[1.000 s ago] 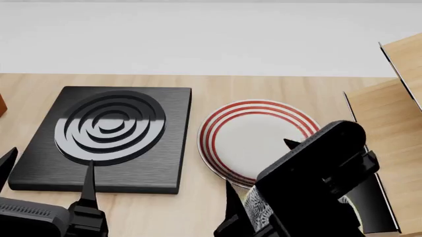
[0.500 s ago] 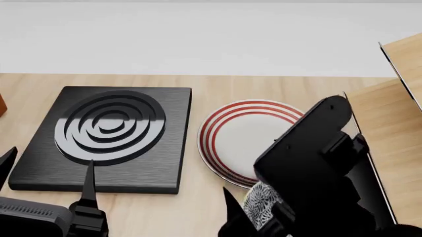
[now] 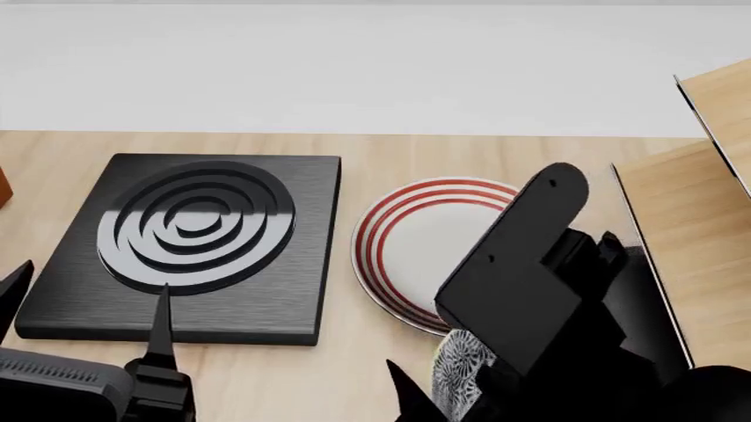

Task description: Pick up the cream cheese and put it in the bowl.

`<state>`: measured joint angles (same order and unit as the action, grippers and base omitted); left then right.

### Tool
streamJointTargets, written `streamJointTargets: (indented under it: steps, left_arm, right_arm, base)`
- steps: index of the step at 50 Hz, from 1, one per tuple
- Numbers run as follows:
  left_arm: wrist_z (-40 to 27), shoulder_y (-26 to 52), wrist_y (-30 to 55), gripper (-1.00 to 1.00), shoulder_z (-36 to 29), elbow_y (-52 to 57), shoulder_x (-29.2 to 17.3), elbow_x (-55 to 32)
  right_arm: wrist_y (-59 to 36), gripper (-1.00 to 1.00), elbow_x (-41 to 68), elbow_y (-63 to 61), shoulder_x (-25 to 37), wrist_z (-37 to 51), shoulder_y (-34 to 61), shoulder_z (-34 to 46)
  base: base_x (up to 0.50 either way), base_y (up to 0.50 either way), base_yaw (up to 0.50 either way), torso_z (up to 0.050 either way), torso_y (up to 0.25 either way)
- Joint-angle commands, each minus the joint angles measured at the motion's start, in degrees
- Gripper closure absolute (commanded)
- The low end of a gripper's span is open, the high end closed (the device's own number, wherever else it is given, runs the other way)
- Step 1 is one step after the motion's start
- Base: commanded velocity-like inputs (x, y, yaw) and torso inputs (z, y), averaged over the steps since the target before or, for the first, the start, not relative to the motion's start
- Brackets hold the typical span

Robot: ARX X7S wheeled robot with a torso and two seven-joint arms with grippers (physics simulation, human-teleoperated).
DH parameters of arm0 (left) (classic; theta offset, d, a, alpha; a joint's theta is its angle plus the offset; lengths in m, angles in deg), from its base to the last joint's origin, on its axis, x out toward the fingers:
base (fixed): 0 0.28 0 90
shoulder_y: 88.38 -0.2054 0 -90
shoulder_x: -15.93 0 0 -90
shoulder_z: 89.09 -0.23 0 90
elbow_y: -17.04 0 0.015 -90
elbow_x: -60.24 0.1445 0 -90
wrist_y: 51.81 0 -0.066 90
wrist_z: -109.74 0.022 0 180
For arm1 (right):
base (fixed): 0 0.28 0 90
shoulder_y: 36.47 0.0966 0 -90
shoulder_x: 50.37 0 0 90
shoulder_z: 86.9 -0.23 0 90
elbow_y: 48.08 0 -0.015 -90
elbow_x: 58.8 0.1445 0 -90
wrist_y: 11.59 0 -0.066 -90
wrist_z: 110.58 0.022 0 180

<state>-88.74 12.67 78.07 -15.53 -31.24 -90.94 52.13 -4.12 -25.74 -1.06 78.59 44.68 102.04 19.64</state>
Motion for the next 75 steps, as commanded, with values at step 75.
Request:
streamJointTargets:
  steps: [75]
  left_arm:
    - [-1.6,0.7,0.28,-1.0,-0.86,-0.34,-1.23,-1.34]
  right_arm:
    - [12.98,-1.0,0.46,3.02,4.03,-8.61,2.17,17.7]
  base:
    - [0.0,0.0,0.0,0.0,0.0]
